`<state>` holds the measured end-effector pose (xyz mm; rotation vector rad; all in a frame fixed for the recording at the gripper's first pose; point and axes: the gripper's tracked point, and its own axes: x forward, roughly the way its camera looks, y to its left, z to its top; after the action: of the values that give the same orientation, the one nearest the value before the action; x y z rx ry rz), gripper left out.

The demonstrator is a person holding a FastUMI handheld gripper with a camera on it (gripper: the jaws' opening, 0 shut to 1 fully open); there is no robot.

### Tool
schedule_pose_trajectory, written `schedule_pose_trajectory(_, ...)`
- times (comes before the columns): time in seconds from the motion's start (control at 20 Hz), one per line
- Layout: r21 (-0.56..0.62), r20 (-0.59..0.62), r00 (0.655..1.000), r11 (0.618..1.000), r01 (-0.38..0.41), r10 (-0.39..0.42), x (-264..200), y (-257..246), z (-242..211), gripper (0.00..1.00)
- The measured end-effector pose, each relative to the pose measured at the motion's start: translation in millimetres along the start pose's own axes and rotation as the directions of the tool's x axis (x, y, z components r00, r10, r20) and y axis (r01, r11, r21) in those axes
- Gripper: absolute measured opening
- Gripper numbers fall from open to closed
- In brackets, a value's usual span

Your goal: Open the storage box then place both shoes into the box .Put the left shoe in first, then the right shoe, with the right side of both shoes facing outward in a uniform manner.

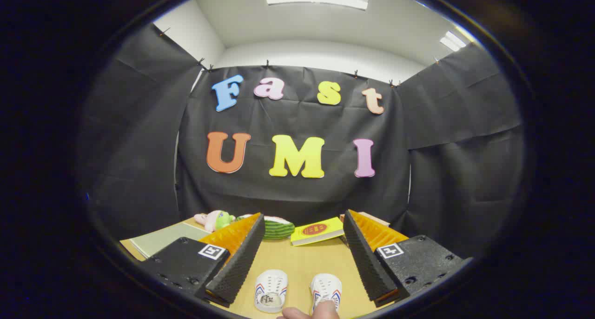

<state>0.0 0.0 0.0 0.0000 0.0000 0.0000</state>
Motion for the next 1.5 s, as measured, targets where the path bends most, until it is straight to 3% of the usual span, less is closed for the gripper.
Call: schedule_pose_trajectory(1.5, 0.02, 0.009, 0.999, 0.999, -0.044, 0.044, 8.2, 20.5, 1.1, 1.0)
